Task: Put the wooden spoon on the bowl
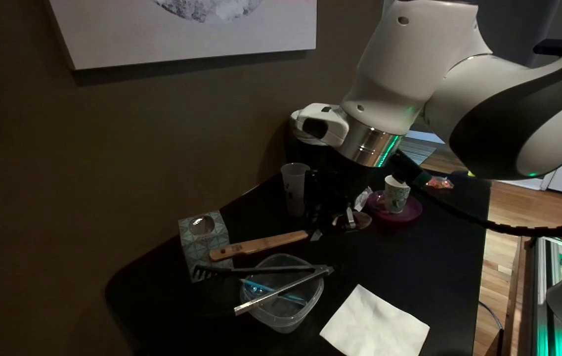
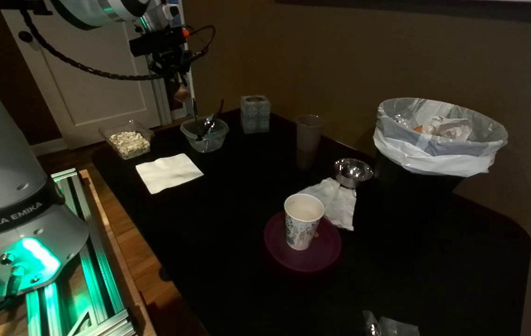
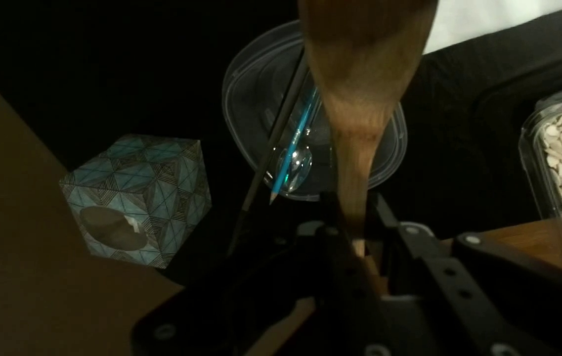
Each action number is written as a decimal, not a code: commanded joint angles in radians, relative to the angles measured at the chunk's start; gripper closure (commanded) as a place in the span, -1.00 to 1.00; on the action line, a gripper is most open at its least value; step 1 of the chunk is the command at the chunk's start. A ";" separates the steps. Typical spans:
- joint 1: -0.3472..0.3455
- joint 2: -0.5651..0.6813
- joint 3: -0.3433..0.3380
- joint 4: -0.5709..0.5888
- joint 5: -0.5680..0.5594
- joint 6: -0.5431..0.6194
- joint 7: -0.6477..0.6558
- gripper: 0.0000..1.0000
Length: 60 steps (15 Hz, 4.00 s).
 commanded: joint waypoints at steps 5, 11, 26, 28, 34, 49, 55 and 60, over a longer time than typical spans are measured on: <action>-0.027 0.245 0.002 0.176 -0.202 0.013 0.046 0.92; -0.001 0.460 -0.098 0.268 -0.296 0.089 0.088 0.92; 0.105 0.511 -0.210 0.289 -0.118 0.033 -0.037 0.92; 0.123 0.498 -0.214 0.289 -0.108 -0.001 -0.050 0.92; 0.167 0.477 -0.241 0.300 -0.109 -0.038 -0.030 0.92; 0.284 0.483 -0.355 0.350 -0.168 -0.121 0.098 0.92; 0.303 0.509 -0.375 0.366 -0.180 -0.105 0.145 0.92; 0.308 0.537 -0.372 0.386 -0.172 -0.109 0.139 0.92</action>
